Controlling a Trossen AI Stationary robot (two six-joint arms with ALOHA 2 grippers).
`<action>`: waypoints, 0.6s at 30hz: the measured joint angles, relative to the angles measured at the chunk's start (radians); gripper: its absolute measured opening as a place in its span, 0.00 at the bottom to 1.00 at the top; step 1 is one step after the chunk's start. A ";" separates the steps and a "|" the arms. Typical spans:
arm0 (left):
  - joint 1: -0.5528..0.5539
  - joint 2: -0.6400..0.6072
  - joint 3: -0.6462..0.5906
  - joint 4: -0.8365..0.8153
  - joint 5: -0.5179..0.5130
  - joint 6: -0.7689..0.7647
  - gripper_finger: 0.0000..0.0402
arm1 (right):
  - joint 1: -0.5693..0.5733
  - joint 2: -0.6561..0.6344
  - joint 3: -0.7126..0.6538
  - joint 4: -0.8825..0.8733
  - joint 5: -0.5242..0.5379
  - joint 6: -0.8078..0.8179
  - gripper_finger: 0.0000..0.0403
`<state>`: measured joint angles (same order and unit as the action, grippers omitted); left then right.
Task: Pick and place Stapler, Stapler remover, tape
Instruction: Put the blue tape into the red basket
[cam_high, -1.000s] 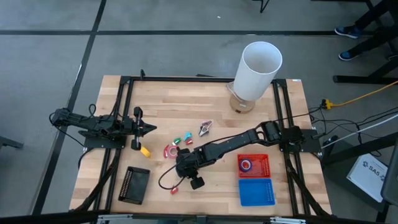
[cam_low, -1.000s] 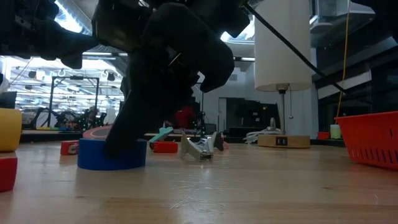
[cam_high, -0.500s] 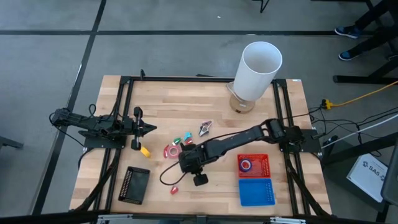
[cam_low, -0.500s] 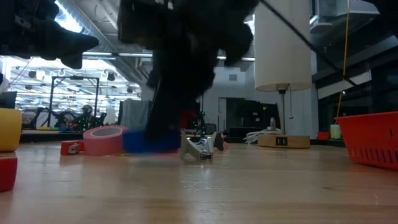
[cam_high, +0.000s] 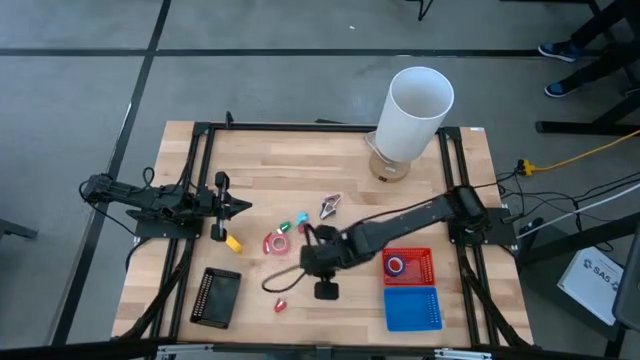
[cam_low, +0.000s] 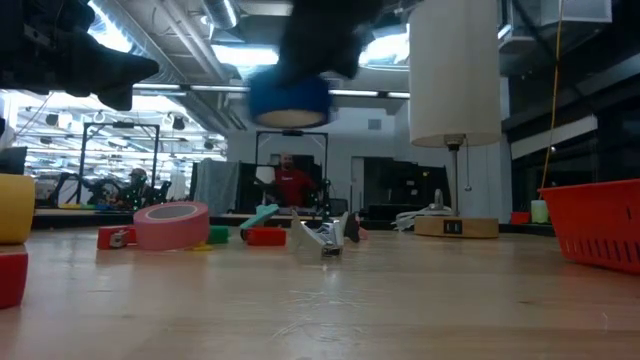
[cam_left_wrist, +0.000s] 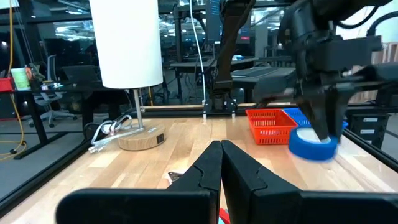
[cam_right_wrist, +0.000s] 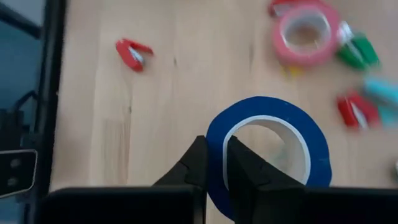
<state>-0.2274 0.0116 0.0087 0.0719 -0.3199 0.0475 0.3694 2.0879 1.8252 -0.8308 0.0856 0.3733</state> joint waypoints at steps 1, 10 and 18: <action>0.000 0.000 0.000 0.000 0.000 0.000 0.01 | 0.012 -0.012 0.000 -0.025 0.024 0.052 0.08; 0.000 0.000 0.000 0.001 0.000 0.000 0.01 | 0.100 -0.101 0.000 -0.276 0.183 0.488 0.08; 0.000 0.000 0.000 0.000 0.000 0.000 0.01 | 0.115 -0.148 0.000 -0.468 0.242 0.759 0.08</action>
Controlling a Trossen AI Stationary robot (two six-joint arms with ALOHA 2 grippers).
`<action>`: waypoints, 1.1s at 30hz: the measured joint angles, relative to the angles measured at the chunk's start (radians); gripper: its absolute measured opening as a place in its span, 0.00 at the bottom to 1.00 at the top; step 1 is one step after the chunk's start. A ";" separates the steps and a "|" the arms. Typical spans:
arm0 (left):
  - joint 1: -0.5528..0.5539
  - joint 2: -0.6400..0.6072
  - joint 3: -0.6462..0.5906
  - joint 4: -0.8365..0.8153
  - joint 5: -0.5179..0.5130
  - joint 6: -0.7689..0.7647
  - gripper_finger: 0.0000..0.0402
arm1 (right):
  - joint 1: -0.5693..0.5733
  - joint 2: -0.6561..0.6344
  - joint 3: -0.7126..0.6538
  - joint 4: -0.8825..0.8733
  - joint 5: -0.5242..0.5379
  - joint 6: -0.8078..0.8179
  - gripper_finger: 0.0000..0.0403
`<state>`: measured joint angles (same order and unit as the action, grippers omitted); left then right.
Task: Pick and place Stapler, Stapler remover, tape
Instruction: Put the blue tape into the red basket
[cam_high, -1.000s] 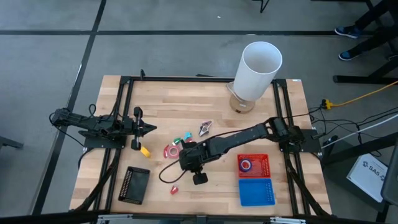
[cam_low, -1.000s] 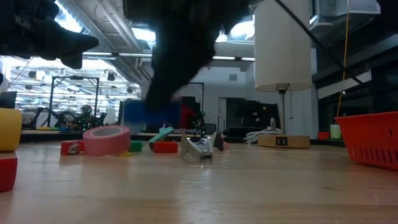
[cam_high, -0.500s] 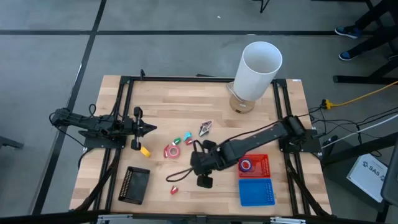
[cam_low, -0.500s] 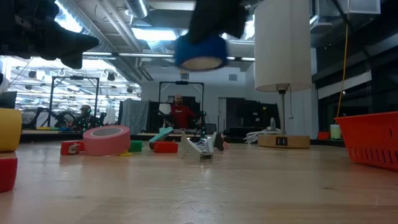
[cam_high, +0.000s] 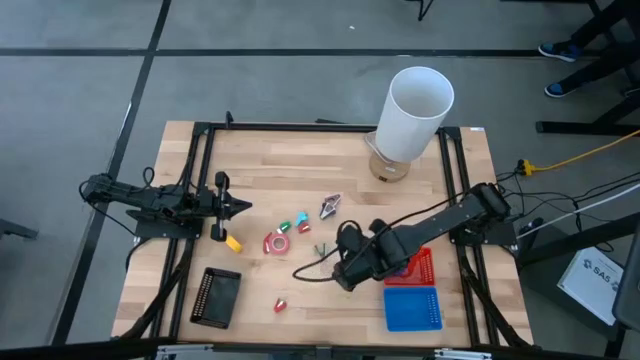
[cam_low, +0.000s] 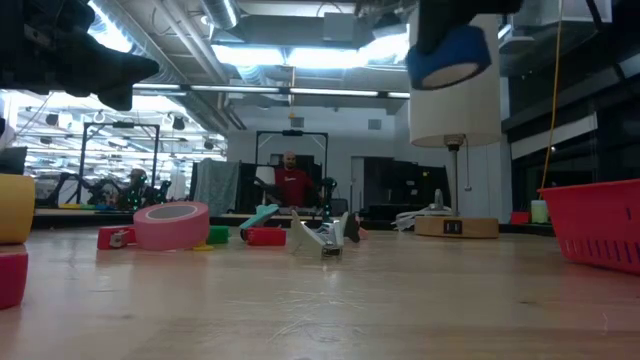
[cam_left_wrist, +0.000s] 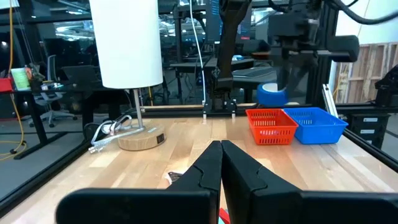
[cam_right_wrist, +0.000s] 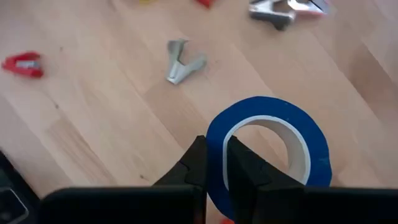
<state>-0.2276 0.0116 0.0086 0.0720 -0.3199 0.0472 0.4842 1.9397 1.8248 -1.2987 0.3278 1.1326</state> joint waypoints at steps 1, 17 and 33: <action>0.000 0.000 0.000 0.000 0.000 0.000 0.01 | 0.005 -0.004 0.000 -0.016 0.005 0.037 0.08; 0.000 0.000 0.000 0.000 0.000 0.000 0.01 | 0.168 -0.032 -0.057 -0.261 0.042 0.666 0.09; 0.000 0.000 0.000 0.006 0.000 0.000 0.01 | 0.215 -0.323 -0.731 0.346 0.034 0.809 0.08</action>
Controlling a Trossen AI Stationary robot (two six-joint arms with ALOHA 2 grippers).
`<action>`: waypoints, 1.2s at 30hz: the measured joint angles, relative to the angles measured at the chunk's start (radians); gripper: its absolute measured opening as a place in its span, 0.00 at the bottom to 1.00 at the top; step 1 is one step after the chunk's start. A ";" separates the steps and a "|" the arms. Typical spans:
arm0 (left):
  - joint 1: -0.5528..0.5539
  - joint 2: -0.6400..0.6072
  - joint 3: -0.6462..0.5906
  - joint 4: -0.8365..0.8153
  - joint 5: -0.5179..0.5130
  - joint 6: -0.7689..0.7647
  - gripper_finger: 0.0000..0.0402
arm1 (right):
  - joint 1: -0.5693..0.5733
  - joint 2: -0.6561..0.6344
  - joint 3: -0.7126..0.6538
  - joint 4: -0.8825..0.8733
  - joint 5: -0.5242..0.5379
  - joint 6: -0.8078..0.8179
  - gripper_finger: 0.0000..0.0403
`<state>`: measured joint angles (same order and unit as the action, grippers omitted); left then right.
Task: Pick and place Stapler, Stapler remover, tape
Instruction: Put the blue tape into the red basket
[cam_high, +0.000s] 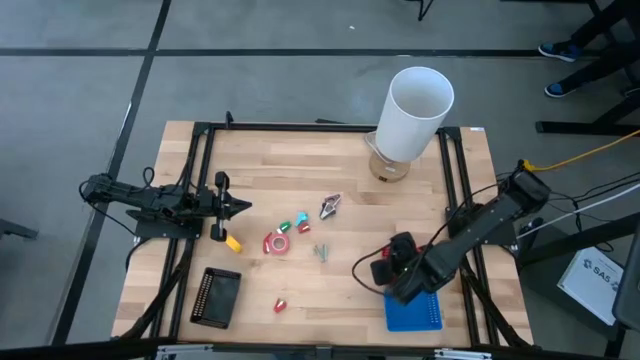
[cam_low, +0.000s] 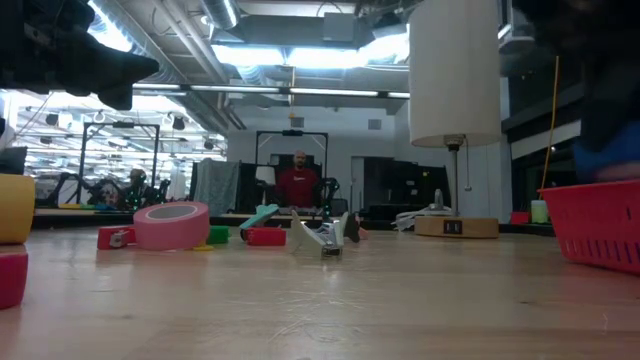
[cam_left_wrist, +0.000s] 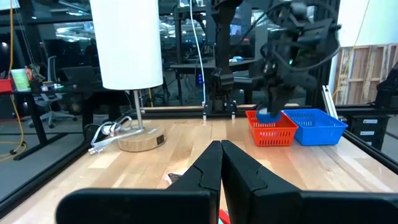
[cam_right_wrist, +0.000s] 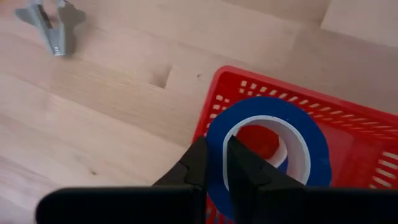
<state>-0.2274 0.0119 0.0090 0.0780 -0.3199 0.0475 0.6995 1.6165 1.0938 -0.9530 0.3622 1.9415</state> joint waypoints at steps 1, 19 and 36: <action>0.000 0.000 0.000 -0.001 0.000 0.000 0.01 | -0.001 -0.011 -0.030 0.029 0.000 0.000 0.08; 0.000 0.000 0.000 -0.001 0.000 0.000 0.01 | -0.010 -0.030 -0.117 0.098 -0.056 -0.121 0.17; 0.000 0.000 0.000 0.000 0.000 0.000 0.01 | -0.054 -0.030 -0.117 0.134 -0.064 -0.137 0.24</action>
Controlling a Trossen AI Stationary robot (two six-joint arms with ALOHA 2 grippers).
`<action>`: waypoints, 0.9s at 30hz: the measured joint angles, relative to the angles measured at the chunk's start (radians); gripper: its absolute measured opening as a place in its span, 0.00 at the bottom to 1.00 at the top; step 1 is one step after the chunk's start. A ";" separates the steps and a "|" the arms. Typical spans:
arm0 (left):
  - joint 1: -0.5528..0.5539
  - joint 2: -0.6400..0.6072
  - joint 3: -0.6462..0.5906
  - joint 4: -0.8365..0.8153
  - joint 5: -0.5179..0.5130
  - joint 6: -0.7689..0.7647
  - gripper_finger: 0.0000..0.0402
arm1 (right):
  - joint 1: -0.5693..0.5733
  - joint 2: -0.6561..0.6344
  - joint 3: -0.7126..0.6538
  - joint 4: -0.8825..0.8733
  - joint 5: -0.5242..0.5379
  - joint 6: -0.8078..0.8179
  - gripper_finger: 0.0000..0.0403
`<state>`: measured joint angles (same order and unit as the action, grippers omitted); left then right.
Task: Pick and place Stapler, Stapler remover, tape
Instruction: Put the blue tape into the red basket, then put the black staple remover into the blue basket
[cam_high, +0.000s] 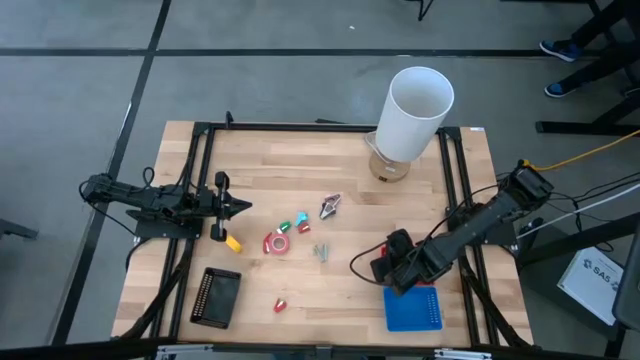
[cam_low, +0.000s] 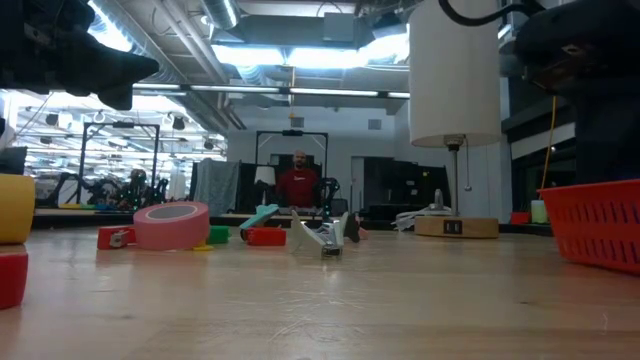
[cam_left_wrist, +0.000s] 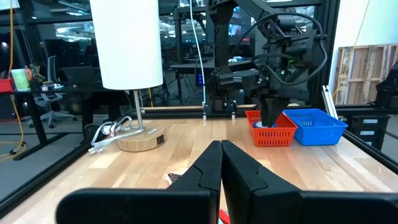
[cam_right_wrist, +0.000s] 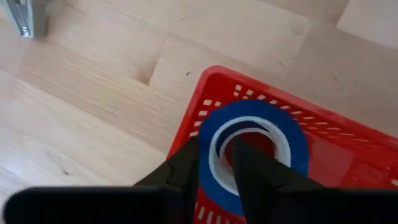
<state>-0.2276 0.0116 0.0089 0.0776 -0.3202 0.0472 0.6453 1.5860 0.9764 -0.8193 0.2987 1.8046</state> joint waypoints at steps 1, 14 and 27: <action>0.000 0.000 0.000 0.000 0.000 0.000 0.01 | -0.001 0.000 0.000 0.000 -0.005 -0.003 0.26; 0.000 0.000 0.000 0.000 0.000 0.000 0.01 | -0.002 0.000 0.023 0.010 -0.049 -0.058 0.32; 0.000 0.000 0.000 0.000 0.000 0.000 0.01 | -0.059 0.000 0.151 0.032 -0.020 -0.227 0.33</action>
<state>-0.2276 0.0116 0.0089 0.0776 -0.3199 0.0471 0.5862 1.5856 1.1271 -0.7869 0.2790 1.5778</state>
